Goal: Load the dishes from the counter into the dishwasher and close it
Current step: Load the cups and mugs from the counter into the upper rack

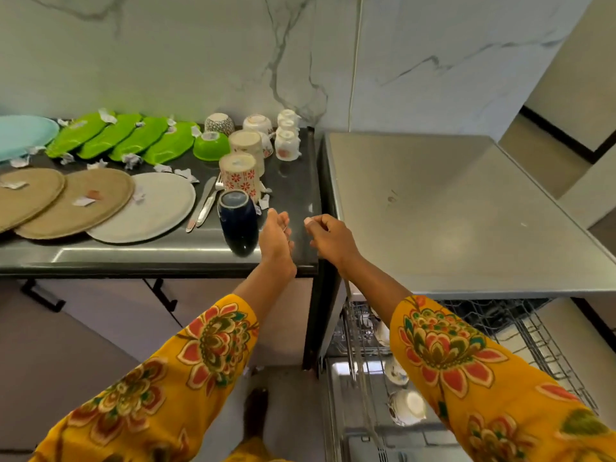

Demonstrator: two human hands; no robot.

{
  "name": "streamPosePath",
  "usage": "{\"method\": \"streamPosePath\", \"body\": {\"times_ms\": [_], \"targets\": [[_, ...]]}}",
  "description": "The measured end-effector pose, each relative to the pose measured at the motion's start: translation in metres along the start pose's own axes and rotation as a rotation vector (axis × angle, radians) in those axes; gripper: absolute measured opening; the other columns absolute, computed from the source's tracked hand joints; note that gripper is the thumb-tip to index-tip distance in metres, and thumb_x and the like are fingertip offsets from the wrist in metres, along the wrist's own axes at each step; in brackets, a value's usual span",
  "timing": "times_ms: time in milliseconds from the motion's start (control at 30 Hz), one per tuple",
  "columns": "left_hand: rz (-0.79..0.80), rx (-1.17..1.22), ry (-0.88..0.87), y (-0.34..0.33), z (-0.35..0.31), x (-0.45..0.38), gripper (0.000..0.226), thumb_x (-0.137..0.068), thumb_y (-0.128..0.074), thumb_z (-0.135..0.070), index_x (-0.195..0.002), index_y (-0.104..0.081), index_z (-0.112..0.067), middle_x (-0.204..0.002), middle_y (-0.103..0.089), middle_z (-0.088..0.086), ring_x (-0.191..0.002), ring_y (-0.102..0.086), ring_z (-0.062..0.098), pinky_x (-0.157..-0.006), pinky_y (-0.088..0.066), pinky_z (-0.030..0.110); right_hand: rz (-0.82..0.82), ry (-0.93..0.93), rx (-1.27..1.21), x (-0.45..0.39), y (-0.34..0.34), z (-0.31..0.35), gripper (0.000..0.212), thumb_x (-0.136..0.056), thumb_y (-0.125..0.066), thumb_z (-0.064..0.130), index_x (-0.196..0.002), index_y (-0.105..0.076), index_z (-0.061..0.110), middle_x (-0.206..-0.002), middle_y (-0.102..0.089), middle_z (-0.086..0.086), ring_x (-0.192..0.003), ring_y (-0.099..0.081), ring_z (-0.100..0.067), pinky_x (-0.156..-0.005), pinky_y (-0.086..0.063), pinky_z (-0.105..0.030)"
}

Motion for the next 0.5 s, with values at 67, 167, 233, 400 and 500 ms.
{"method": "streamPosePath", "body": {"times_ms": [67,167,233,400,500], "targets": [[-0.002,-0.008,0.016,-0.005,-0.005,-0.019,0.042,-0.101,-0.032,-0.039,-0.127,-0.054,-0.014,-0.137,-0.051,0.002,-0.132,-0.041,0.019,-0.109,-0.029,0.035,-0.003,-0.024,-0.009,-0.021,-0.004,0.002,0.021,-0.097,-0.046,0.034,-0.1,-0.058,0.016,-0.096,-0.061,-0.002,-0.095,-0.061,-0.022,-0.086,-0.051,-0.037],[-0.01,-0.005,0.046,-0.015,-0.014,-0.048,0.042,-0.101,-0.033,-0.038,-0.127,-0.055,-0.013,-0.136,-0.052,0.001,-0.132,-0.041,0.018,-0.109,-0.028,0.034,-0.01,-0.066,-0.018,-0.055,-0.01,0.002,0.022,-0.096,-0.048,0.036,-0.103,-0.059,0.018,-0.095,-0.061,0.001,-0.095,-0.061,-0.02,-0.089,-0.051,-0.039],[-0.014,0.002,0.055,-0.022,-0.02,-0.068,0.042,-0.101,-0.035,-0.039,-0.126,-0.057,-0.014,-0.135,-0.053,0.0,-0.132,-0.041,0.016,-0.109,-0.028,0.033,-0.022,-0.071,-0.02,-0.078,-0.015,0.002,0.024,-0.095,-0.049,0.036,-0.105,-0.06,0.017,-0.097,-0.063,0.0,-0.095,-0.061,-0.02,-0.091,-0.051,-0.041],[-0.026,-0.001,0.042,-0.039,-0.037,-0.11,0.049,-0.101,-0.029,-0.044,-0.132,-0.054,-0.014,-0.14,-0.049,-0.002,-0.133,-0.038,0.013,-0.11,-0.026,0.032,-0.045,-0.11,-0.036,-0.134,-0.024,0.006,0.024,-0.094,-0.05,0.038,-0.105,-0.06,0.019,-0.098,-0.063,0.001,-0.094,-0.059,-0.017,-0.093,-0.05,-0.042],[-0.029,0.013,0.055,-0.046,-0.048,-0.134,0.049,-0.101,-0.03,-0.044,-0.135,-0.05,-0.015,-0.143,-0.045,-0.001,-0.135,-0.036,0.014,-0.108,-0.025,0.029,-0.066,-0.125,-0.044,-0.168,-0.03,0.011,0.028,-0.093,-0.05,0.038,-0.11,-0.06,0.017,-0.096,-0.061,0.002,-0.091,-0.056,-0.015,-0.089,-0.049,-0.038]]}}
Point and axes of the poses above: each hand's wrist, its own x-axis away from the middle knuckle, its own y-axis out of the back of the hand, z = x × y, the point moved 3 cm from there along -x, towards the middle knuckle
